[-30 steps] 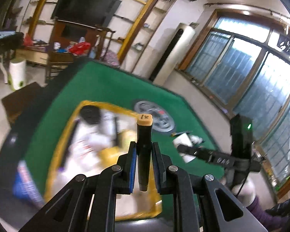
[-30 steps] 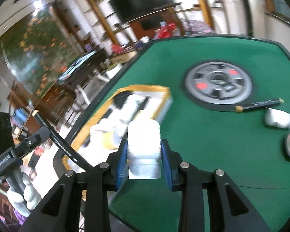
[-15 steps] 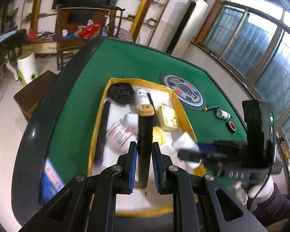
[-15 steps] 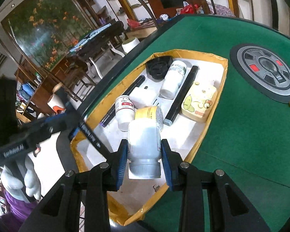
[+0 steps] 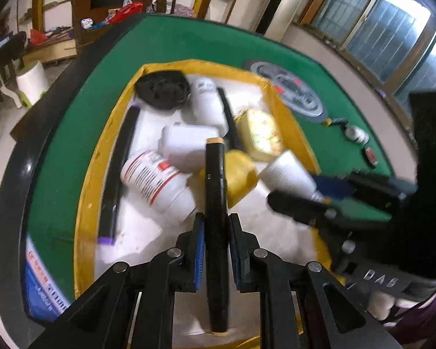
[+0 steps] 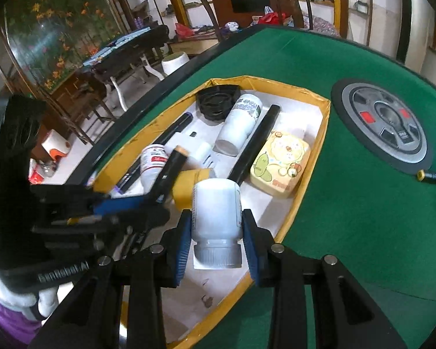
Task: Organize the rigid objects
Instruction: 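Carry the marker and pipe fitting into the tray and open both grippers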
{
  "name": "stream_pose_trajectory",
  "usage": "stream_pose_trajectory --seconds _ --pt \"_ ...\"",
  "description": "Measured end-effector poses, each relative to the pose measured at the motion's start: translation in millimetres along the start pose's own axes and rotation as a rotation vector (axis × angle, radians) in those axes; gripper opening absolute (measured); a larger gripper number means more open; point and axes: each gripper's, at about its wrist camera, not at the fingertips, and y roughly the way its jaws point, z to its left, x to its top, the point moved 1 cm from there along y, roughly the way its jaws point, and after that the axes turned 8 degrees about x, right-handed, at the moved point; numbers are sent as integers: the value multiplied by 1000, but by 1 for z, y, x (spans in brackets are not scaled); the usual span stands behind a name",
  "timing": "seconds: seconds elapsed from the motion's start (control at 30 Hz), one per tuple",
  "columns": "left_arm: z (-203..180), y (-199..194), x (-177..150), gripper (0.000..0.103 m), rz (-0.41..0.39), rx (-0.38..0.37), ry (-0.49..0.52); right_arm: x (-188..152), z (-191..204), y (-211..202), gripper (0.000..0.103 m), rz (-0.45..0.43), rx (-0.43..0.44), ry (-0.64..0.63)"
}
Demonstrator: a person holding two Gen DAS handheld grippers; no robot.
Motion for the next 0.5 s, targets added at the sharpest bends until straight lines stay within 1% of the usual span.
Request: stream_pose_trajectory --seconds 0.03,0.07,0.1,0.13,0.2,0.23,0.27,0.3,0.33,0.37,0.4,0.43,0.5 --pt "0 0 -3 17 2 10 7 0 1 1 33 0 -15 -8" --pt "1 -1 -5 20 4 13 7 0 1 3 33 3 -29 -17" --pt "2 -1 -6 29 4 19 6 0 2 3 33 7 -41 -23" --pt "2 -2 -7 35 1 27 4 0 3 4 33 13 -54 -27" --pt "3 -9 -11 65 -21 38 2 1 2 5 33 20 -59 -21" --pt "5 -13 -12 69 -32 40 2 1 1 5 33 23 -55 -15" --pt "5 -17 -13 73 -45 40 2 2 0 5 33 28 -45 -2" --pt "6 -21 -15 75 -55 36 -1 3 -2 3 35 27 -31 11" --pt "8 -26 -17 76 -63 29 -8 3 -3 2 39 26 -12 24" --pt "9 -28 -16 79 -67 23 -15 4 -4 0 41 21 4 33" --pt "11 -31 -17 81 -73 18 -25 5 -4 -3 46 15 12 41" --pt "13 -34 -18 81 -80 14 -35 6 -4 -6 56 4 6 48" --pt "18 -40 -20 81 -97 9 -57 8 -5 -15 59 -36 1 54"
